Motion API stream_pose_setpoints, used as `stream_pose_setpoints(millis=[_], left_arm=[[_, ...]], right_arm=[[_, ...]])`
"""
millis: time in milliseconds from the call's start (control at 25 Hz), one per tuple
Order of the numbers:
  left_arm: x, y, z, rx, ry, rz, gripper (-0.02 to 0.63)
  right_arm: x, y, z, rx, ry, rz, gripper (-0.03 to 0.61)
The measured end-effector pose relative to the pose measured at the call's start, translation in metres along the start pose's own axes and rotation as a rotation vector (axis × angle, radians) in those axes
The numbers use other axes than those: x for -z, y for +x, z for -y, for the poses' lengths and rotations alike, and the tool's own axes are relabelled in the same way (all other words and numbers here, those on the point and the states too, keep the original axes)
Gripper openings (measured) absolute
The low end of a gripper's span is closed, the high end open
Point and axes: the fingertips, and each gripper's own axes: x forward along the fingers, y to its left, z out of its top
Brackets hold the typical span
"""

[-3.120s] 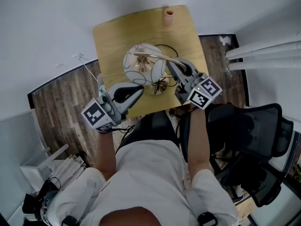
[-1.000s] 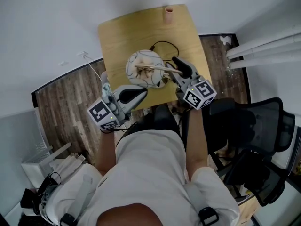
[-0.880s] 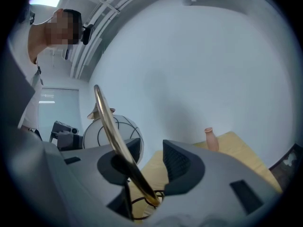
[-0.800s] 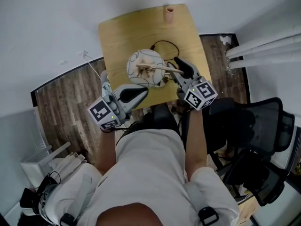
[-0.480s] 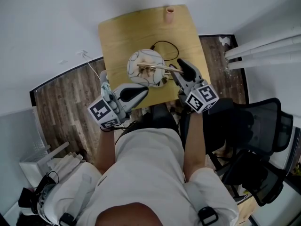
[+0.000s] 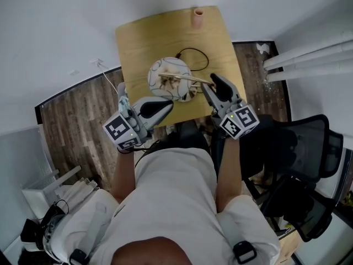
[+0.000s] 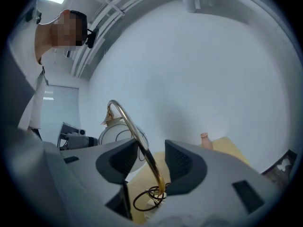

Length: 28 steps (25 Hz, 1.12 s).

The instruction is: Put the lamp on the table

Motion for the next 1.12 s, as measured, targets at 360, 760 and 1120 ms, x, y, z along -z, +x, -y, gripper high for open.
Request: stream_pose_setpoints(millis=[360,760,1120], left_arm=[[-0.008,-0.001,0.003,0.014,0.012,0.011,0.000],[-0.021,-0.005,0.013,0.007,0.031,0.032,0.000],[-0.037,-0.015,0.011,-0.038,0.056,0.052,0.000]], right_arm=[[0.000,-0.025,-0.010,0.052,-0.013,-0.006,0.158],[-0.016,-0.044,-0.053,0.024,-0.075,0.014,0.000],[-0.049,-0.019,-0.107,-0.134,-0.158,0.047,-0.002]])
